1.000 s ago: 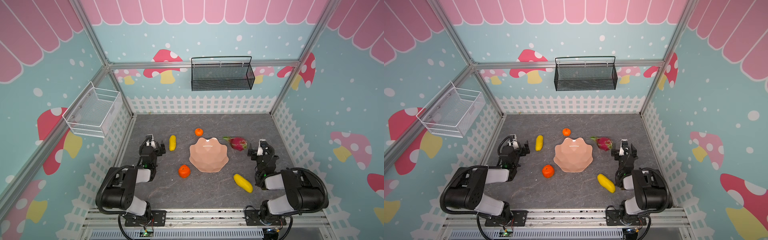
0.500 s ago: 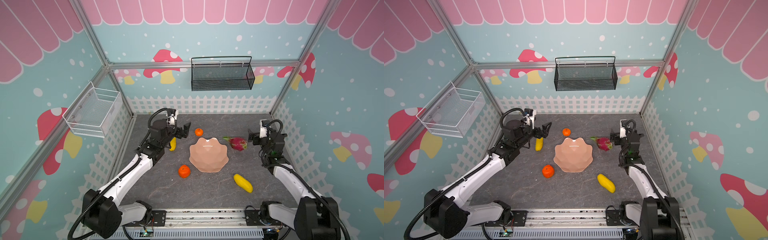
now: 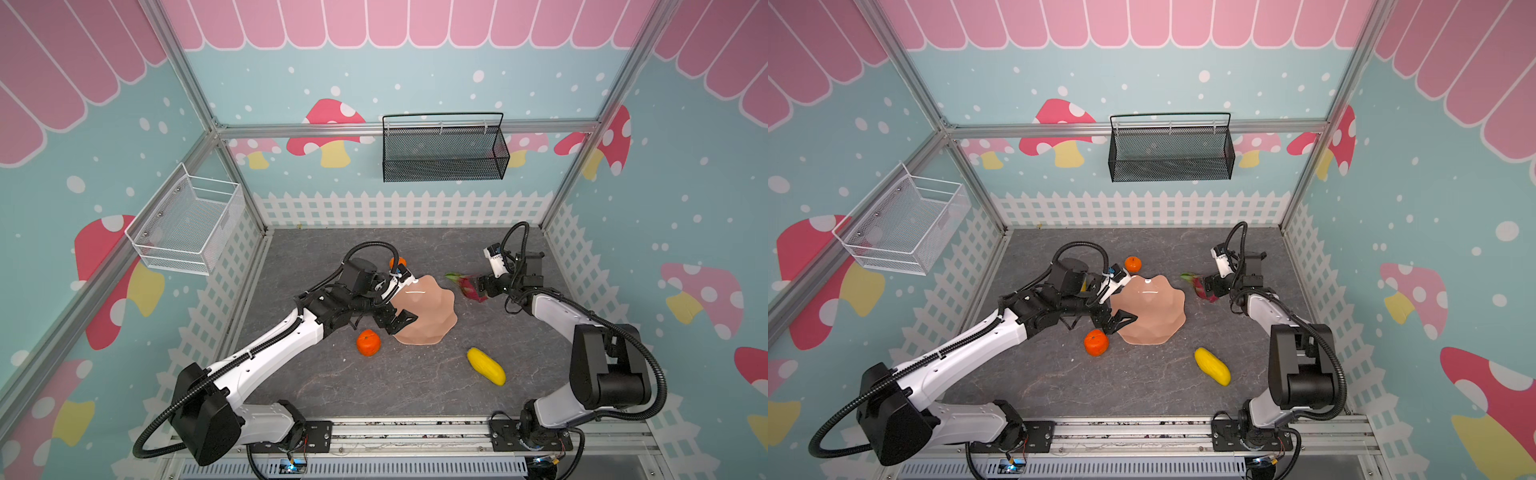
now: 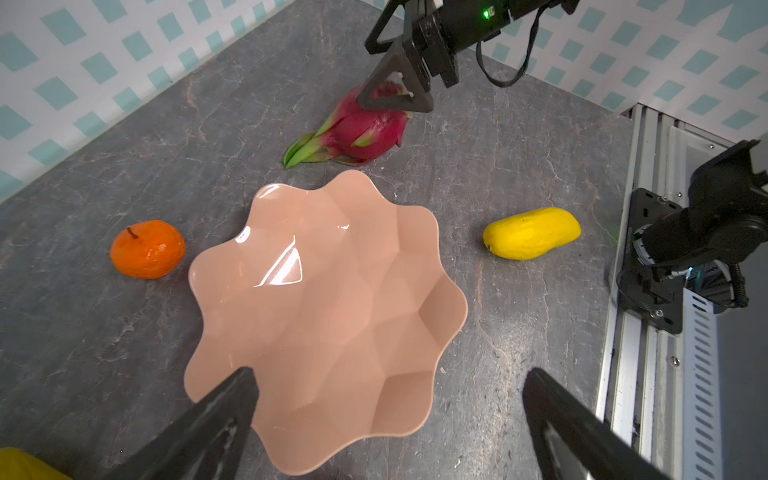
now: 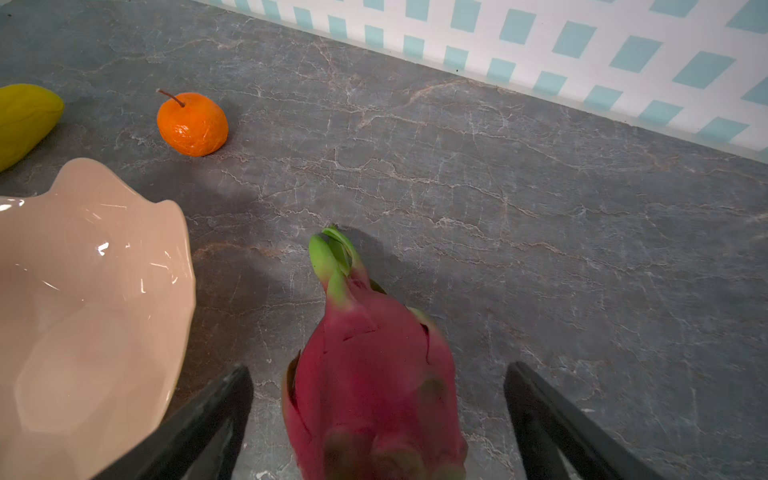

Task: Place and organize the fake fruits in the fruit bowl
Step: 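Grasp the pink dragon fruit with the right gripper while the left arm advances, then lift the dragon fruit into the bowl with right gripper while left reaches tangerine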

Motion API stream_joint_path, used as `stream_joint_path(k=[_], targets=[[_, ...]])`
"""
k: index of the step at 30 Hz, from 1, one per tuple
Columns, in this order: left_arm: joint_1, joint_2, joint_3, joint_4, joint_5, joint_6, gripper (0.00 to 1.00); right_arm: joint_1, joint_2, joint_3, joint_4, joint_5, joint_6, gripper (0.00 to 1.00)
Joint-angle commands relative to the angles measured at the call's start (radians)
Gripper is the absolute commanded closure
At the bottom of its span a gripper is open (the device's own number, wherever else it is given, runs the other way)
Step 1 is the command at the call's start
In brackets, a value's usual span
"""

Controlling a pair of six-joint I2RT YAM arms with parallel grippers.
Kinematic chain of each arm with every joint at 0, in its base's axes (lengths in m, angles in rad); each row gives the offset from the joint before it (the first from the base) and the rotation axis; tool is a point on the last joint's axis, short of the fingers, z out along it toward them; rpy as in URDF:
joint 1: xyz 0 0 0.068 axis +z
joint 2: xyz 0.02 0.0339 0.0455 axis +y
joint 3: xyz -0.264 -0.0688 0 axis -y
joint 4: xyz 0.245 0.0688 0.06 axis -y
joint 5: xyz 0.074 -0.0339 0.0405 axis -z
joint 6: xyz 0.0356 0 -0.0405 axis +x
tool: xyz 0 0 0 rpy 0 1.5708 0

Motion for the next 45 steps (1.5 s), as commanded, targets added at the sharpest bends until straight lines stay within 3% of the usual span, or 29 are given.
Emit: stream_joint_path(k=[1,10,13,17,20,25,31,35,39,45], targets=[[0.001,-0.003,0.003,-0.026,0.039,0.046,0.0,-0.001,0.035,0.012,-0.044,-0.024,-0.039,0.02],[0.001,-0.009,-0.002,-0.027,0.024,0.055,0.0,0.001,0.131,0.028,-0.072,-0.024,-0.023,0.01],[0.002,-0.006,0.0,-0.027,0.02,0.055,0.0,0.001,0.136,0.031,-0.071,0.004,-0.018,0.13],[0.001,-0.002,0.002,-0.027,-0.001,0.054,0.0,0.0,0.129,0.056,-0.088,0.051,-0.008,0.4],[0.002,-0.005,0.005,-0.027,-0.021,0.054,0.0,0.001,0.095,0.063,-0.09,0.072,0.015,0.47],[0.007,-0.012,0.004,-0.016,-0.073,0.046,0.0,0.04,-0.062,0.007,0.002,0.047,0.087,0.5],[0.095,-0.042,-0.008,0.046,-0.12,-0.025,0.0,0.216,-0.217,-0.058,0.066,0.09,0.13,0.5],[0.162,-0.062,0.001,0.026,-0.148,-0.062,0.0,0.319,-0.248,-0.117,0.104,-0.025,0.174,0.5],[0.164,-0.109,-0.034,-0.005,-0.209,-0.089,0.0,0.394,-0.265,-0.17,0.1,-0.074,0.177,0.5],[0.165,-0.211,-0.112,-0.032,-0.185,-0.182,0.0,0.452,-0.242,-0.214,0.078,-0.109,0.166,0.49]])
